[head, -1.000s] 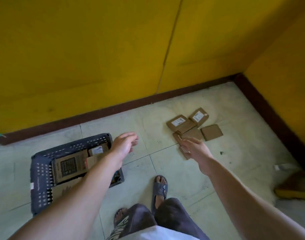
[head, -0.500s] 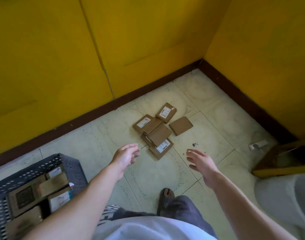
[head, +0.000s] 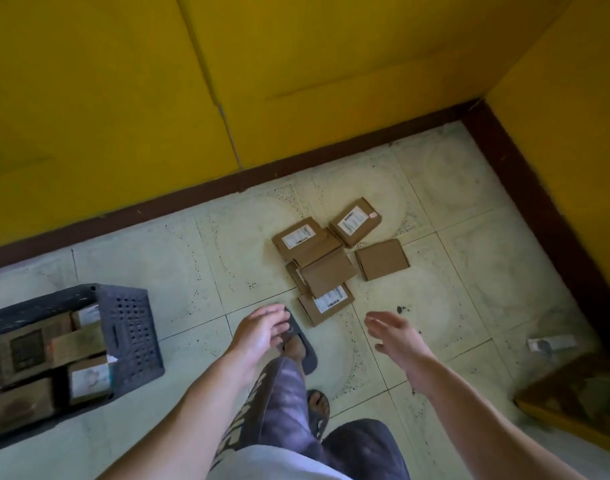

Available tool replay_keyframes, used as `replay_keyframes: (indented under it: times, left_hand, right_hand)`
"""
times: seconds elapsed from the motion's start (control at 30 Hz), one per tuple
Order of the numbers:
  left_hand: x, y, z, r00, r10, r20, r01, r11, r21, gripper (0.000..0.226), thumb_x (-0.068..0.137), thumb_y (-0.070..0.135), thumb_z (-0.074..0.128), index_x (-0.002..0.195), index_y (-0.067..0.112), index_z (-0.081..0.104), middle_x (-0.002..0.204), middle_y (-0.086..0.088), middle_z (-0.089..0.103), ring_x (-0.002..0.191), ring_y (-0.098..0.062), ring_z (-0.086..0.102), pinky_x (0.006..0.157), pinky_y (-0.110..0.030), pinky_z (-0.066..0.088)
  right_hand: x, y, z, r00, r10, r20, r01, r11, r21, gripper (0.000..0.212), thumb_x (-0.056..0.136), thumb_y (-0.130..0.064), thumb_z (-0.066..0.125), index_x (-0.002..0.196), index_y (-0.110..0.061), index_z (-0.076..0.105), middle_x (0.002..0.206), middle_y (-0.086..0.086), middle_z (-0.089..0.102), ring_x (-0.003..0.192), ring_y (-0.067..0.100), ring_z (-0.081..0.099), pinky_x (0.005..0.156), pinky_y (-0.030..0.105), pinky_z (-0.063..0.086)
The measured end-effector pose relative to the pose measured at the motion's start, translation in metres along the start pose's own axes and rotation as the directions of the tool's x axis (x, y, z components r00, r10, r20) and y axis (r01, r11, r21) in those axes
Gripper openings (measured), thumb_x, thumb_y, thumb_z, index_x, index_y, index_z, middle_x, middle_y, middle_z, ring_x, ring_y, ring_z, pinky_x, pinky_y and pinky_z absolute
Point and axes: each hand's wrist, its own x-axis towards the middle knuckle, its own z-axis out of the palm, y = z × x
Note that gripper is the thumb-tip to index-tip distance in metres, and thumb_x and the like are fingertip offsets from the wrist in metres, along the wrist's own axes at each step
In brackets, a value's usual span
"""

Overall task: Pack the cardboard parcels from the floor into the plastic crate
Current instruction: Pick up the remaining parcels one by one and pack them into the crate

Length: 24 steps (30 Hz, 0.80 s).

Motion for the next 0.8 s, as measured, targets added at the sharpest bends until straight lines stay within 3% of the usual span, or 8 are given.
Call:
replay_keyframes:
  times: [0.23, 0.37, 0.47, 0.6, 0.67, 0.73, 0.8]
  left_hand:
    - [0.122, 0.039, 0.007, 0.998, -0.056, -0.019, 0.056, 0.998, -0.005, 0.027, 0.101, 0.019, 0.045, 0.125, 0.019, 0.058, 0.119, 0.000, 0.067, 0.107, -0.014, 0.063, 0.092, -0.032, 0.048]
    - [0.193, 0.035, 0.017, 0.995, -0.084, -0.061, 0.081, 0.995, -0.050, 0.029, 0.102, 0.020, 0.043, 0.127, 0.018, 0.057, 0.116, 0.003, 0.067, 0.104, -0.012, 0.063, 0.091, -0.032, 0.047]
    - [0.247, 0.017, 0.030, 0.985, -0.145, -0.091, 0.136, 0.986, -0.099, 0.030, 0.101, 0.022, 0.044, 0.128, 0.019, 0.057, 0.113, 0.007, 0.067, 0.102, -0.009, 0.063, 0.093, -0.033, 0.047]
    - [0.325, -0.018, 0.050, 0.966, -0.218, -0.136, 0.197, 0.968, -0.158, 0.033, 0.098, 0.021, 0.050, 0.130, 0.018, 0.055, 0.115, 0.003, 0.066, 0.104, -0.011, 0.063, 0.097, -0.034, 0.048]
    - [0.370, -0.040, 0.056, 0.953, -0.243, -0.179, 0.215, 0.963, -0.161, 0.039, 0.096, 0.020, 0.054, 0.134, 0.017, 0.052, 0.119, -0.003, 0.064, 0.108, -0.015, 0.062, 0.094, -0.031, 0.048]
    - [0.416, -0.064, 0.059, 0.936, -0.266, -0.231, 0.236, 0.960, -0.152, 0.048, 0.093, 0.021, 0.057, 0.140, 0.016, 0.048, 0.125, -0.008, 0.062, 0.114, -0.021, 0.060, 0.100, -0.037, 0.046]
    - [0.456, -0.084, 0.062, 0.927, -0.280, -0.251, 0.256, 0.958, -0.126, 0.053, 0.092, 0.024, 0.058, 0.143, 0.017, 0.044, 0.136, -0.009, 0.056, 0.123, -0.025, 0.055, 0.104, -0.039, 0.042]
  right_hand:
    - [0.123, -0.046, -0.016, 0.999, 0.050, 0.015, -0.049, 0.997, -0.062, 0.033, 0.098, -0.028, 0.052, 0.129, -0.020, 0.056, 0.124, 0.000, 0.059, 0.112, 0.017, 0.057, 0.093, 0.031, 0.048]
    - [0.205, -0.059, -0.008, 0.996, 0.075, 0.051, -0.070, 0.992, -0.101, 0.015, 0.095, -0.026, 0.055, 0.106, -0.026, 0.064, 0.101, 0.003, 0.064, 0.098, 0.020, 0.059, 0.087, 0.037, 0.052]
    - [0.278, -0.054, 0.002, 0.998, 0.055, 0.043, -0.050, 0.993, -0.111, 0.014, 0.090, -0.028, 0.059, 0.102, -0.025, 0.066, 0.101, 0.003, 0.066, 0.099, 0.024, 0.063, 0.093, 0.044, 0.053]
    - [0.373, -0.036, 0.021, 0.997, 0.040, 0.062, -0.028, 0.983, -0.180, 0.031, 0.094, -0.029, 0.054, 0.122, -0.017, 0.061, 0.083, -0.012, 0.056, 0.075, 0.009, 0.054, 0.066, 0.028, 0.047]
    - [0.420, -0.024, 0.033, 0.998, 0.011, 0.059, 0.005, 0.962, -0.273, 0.026, 0.096, -0.026, 0.051, 0.118, -0.016, 0.061, 0.085, -0.011, 0.053, 0.083, 0.011, 0.054, 0.074, 0.031, 0.049]
    - [0.465, -0.013, 0.046, 0.995, -0.024, 0.093, 0.060, 0.911, -0.407, 0.015, 0.097, -0.026, 0.047, 0.103, -0.018, 0.058, 0.085, -0.005, 0.051, 0.079, 0.013, 0.053, 0.068, 0.030, 0.047]
    - [0.502, -0.003, 0.057, 0.995, -0.039, 0.097, 0.079, 0.887, -0.455, 0.022, 0.095, -0.031, 0.048, 0.112, -0.020, 0.055, 0.094, -0.003, 0.054, 0.083, 0.015, 0.057, 0.067, 0.031, 0.049]
